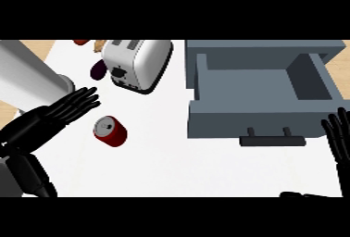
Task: Pick up the can, place it into the drawer and close the drawer
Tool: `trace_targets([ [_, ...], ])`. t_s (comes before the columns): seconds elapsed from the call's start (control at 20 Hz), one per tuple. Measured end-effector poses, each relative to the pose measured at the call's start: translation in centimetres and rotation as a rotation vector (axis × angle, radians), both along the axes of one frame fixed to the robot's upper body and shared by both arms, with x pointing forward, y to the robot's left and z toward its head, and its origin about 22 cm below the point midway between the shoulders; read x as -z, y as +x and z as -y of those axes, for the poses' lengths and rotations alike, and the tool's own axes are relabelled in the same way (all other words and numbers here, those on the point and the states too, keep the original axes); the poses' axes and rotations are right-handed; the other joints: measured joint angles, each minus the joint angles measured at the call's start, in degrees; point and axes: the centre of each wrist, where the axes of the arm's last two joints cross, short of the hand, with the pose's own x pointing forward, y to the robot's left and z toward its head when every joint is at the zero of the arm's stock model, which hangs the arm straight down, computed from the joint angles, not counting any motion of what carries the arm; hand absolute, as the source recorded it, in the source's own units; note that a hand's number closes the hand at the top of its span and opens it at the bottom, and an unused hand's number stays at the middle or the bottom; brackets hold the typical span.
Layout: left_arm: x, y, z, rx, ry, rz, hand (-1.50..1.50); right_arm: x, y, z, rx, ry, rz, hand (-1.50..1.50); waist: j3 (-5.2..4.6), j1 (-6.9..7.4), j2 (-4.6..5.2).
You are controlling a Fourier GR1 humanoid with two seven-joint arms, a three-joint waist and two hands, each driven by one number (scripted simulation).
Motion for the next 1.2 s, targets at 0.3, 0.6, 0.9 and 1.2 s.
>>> trace_targets([
  [0.3,2.2,0.3,0.5,-0.014,0.012,-0.006,-1.5,0.8,-0.6,0.9,-0.001,0.0,0.005,-1.5,0.0,0.01,-0.02],
  [0.6,4.0,0.9,1.1,-0.038,0.022,-0.013,-1.5,0.8,-0.5,0.9,0.0,-0.006,-0.001,-1.5,-0.01,0.04,-0.02],
  [0.9,6.2,1.4,-0.7,-0.063,0.04,-0.02,-1.5,0.9,-0.6,0.6,-0.005,-0.005,0.003,-1.5,-0.01,0.01,0.01],
  [1.2,8.6,2.4,-1.2,-0.1,0.073,-0.031,-1.5,1.3,-0.6,0.8,-0.01,-0.002,0.008,-1.5,-0.02,-0.11,0.04],
])
